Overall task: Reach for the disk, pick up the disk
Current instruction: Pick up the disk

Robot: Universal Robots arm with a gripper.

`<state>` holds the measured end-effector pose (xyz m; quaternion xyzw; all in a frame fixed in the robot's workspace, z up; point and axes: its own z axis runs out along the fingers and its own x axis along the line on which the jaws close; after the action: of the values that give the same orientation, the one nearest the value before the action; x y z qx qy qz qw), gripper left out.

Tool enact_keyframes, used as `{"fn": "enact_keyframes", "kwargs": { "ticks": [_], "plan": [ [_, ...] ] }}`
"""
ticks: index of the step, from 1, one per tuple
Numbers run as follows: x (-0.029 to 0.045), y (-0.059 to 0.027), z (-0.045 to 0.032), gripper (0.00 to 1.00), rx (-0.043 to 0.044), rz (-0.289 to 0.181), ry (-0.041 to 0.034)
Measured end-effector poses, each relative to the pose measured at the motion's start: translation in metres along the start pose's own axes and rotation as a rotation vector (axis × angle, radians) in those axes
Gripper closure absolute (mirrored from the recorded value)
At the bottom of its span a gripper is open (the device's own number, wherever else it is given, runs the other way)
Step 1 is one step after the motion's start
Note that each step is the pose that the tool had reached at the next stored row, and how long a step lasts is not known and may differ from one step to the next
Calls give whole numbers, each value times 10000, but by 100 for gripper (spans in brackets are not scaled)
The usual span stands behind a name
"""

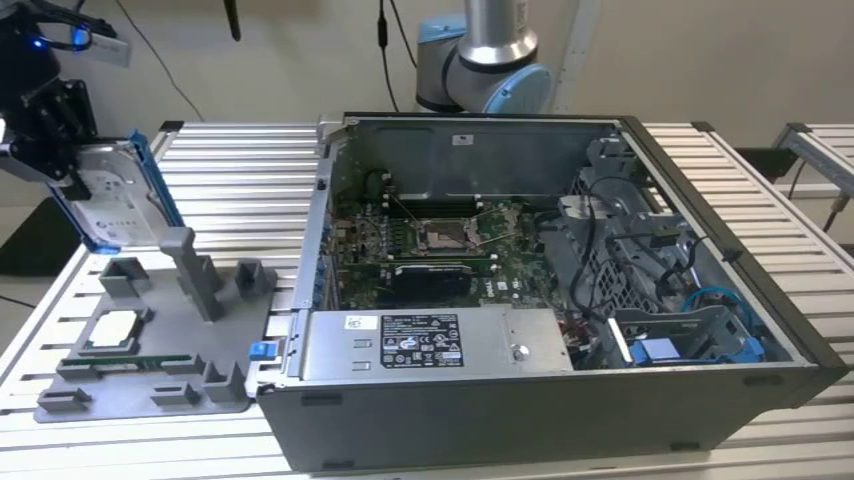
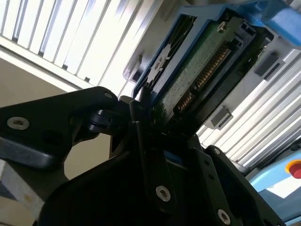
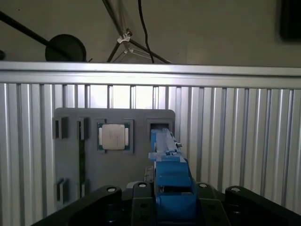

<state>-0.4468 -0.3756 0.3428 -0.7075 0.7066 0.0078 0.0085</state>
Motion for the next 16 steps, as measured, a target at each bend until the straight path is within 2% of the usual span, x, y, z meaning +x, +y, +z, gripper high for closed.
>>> {"fn": "enact_keyframes", "kwargs": {
  "ticks": [16],
  "plan": [
    [-8,0,-326,100,2,1,0]
  ]
}}
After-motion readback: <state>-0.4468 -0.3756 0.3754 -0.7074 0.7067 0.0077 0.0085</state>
